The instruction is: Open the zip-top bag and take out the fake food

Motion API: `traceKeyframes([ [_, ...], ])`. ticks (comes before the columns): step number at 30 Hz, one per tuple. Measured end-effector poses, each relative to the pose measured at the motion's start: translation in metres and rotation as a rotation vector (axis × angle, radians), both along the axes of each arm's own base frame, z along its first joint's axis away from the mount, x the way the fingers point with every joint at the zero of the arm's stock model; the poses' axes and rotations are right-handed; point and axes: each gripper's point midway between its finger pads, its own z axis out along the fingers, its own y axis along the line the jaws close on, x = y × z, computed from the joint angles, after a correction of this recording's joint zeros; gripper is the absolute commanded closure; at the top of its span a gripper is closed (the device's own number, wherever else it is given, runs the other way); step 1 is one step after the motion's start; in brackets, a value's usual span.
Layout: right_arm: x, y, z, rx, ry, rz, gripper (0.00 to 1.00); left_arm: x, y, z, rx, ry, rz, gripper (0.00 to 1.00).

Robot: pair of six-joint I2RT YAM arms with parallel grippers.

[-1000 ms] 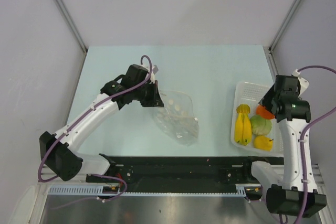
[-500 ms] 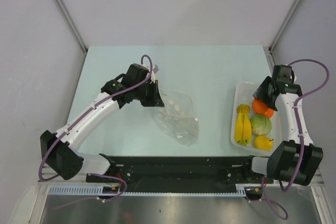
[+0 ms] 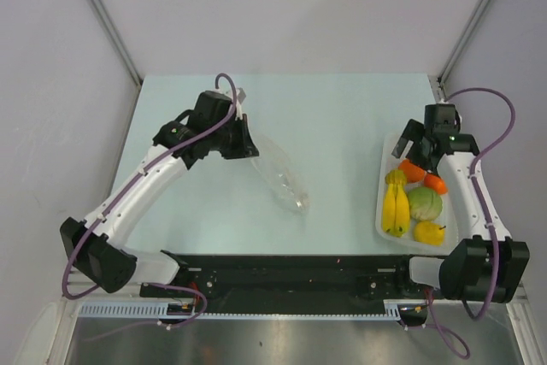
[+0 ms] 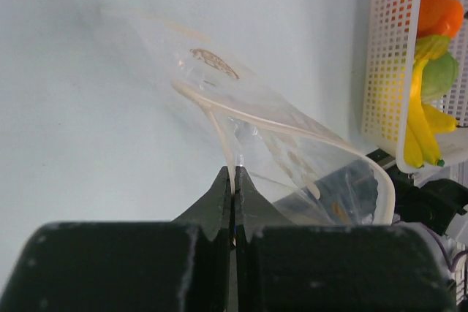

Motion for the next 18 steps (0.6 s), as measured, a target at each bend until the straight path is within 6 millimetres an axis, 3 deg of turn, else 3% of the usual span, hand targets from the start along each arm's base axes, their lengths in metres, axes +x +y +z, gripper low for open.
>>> traceKeyframes([
  [7,0.003,0.06,0.037,0.015,-0.117,0.163,0.0,0.028,0.012,0.019,-0.069,-0.07,0.008,1.0],
  [13,0.001,0.094,0.04,0.051,-0.117,0.225,0.0,0.041,-0.03,0.046,-0.266,-0.132,-0.193,1.0],
  [15,0.002,0.102,0.039,0.056,-0.109,0.245,0.0,0.042,-0.037,0.046,-0.293,-0.135,-0.237,0.99],
  [16,0.002,0.106,0.039,0.058,-0.106,0.255,0.0,0.043,-0.038,0.045,-0.295,-0.133,-0.246,0.97],
  [18,0.003,0.115,0.041,0.063,-0.11,0.276,0.0,0.045,-0.032,0.041,-0.274,-0.135,-0.249,0.8],
])
